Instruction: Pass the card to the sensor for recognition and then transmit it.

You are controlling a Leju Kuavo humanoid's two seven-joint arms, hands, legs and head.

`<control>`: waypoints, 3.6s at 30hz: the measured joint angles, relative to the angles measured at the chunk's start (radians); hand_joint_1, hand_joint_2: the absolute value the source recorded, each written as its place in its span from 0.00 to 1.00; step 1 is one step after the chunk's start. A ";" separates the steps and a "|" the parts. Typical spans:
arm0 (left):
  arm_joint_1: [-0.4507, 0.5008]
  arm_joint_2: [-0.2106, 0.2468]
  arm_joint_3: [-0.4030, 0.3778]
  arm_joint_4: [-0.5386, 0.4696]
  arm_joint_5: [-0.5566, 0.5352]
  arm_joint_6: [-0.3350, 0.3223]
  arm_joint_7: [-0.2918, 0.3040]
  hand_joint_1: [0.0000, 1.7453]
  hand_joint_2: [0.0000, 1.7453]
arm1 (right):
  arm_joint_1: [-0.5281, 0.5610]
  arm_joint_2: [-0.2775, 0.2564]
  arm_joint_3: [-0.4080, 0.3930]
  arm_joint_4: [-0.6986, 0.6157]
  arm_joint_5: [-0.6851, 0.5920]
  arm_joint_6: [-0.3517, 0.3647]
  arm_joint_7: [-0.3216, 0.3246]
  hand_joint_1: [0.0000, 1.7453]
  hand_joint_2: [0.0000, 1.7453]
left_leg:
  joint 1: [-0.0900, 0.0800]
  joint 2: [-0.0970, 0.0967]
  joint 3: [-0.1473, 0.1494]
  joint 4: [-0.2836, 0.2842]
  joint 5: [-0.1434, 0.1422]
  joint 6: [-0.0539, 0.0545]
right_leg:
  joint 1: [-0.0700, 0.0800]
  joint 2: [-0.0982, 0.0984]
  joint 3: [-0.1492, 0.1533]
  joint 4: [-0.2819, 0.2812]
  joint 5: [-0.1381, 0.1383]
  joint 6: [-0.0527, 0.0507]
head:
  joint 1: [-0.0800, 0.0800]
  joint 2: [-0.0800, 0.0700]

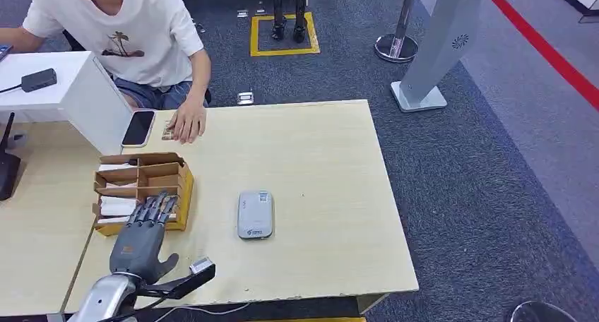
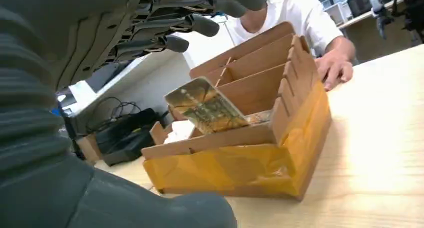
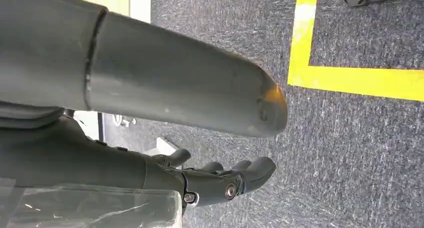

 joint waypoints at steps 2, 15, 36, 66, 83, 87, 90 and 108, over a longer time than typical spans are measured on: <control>0.007 -0.005 0.008 -0.002 -0.009 0.001 0.000 0.00 1.00 | 0.000 0.000 -0.003 0.000 -0.003 0.000 0.000 0.00 0.00 | 0.000 0.000 0.000 0.000 0.000 0.000 | 0.000 0.000 0.000 0.000 0.000 0.000 | 0.000 0.000; 0.015 -0.019 0.029 -0.003 -0.016 0.002 0.000 0.00 1.00 | 0.000 0.000 -0.010 0.000 -0.010 0.000 0.001 0.00 0.00 | 0.000 0.000 0.000 0.000 0.000 0.000 | 0.000 0.000 0.000 0.000 0.000 0.000 | 0.000 0.000; 0.009 -0.047 0.072 -0.022 -0.098 0.014 0.001 0.00 1.00 | 0.000 0.000 -0.011 0.001 -0.003 0.000 0.001 0.00 0.00 | 0.000 0.000 0.000 0.000 0.000 0.000 | 0.000 -0.001 0.000 0.000 0.000 0.000 | 0.000 0.000; -0.087 -0.111 0.095 0.073 -0.147 0.010 -0.023 0.00 1.00 | -0.001 0.000 -0.003 0.001 0.024 0.000 0.005 0.00 0.00 | 0.000 0.000 0.000 0.000 0.000 0.000 | 0.000 -0.001 0.000 0.000 0.000 0.000 | 0.000 0.000; -0.021 -0.090 0.104 0.043 -0.148 -0.029 0.053 0.00 1.00 | 0.000 0.000 -0.003 0.001 0.004 -0.012 0.008 0.00 0.00 | 0.000 -0.001 0.000 0.000 0.000 0.000 | 0.000 -0.001 0.000 0.000 0.000 0.000 | 0.000 0.000; -0.008 -0.084 0.104 0.024 -0.148 -0.029 0.056 0.00 1.00 | 0.000 0.000 -0.003 0.001 0.003 -0.012 0.008 0.00 0.00 | 0.000 -0.001 0.000 0.000 0.000 0.000 | 0.000 -0.001 0.000 0.000 0.000 0.000 | 0.000 0.000; -0.006 -0.083 0.106 0.015 -0.148 -0.030 0.062 0.00 1.00 | 0.000 0.000 -0.003 0.001 0.003 -0.012 0.008 0.00 0.00 | 0.000 -0.001 0.000 0.000 0.000 0.000 | 0.000 -0.001 0.000 0.000 0.000 0.000 | 0.000 0.000; -0.068 -0.085 0.127 0.028 -0.148 -0.015 0.051 0.00 1.00 | -0.001 0.000 -0.003 0.001 0.020 -0.010 0.008 0.00 0.00 | 0.000 -0.001 0.000 0.000 0.000 0.000 | 0.000 -0.001 0.000 0.000 0.000 0.000 | 0.000 0.000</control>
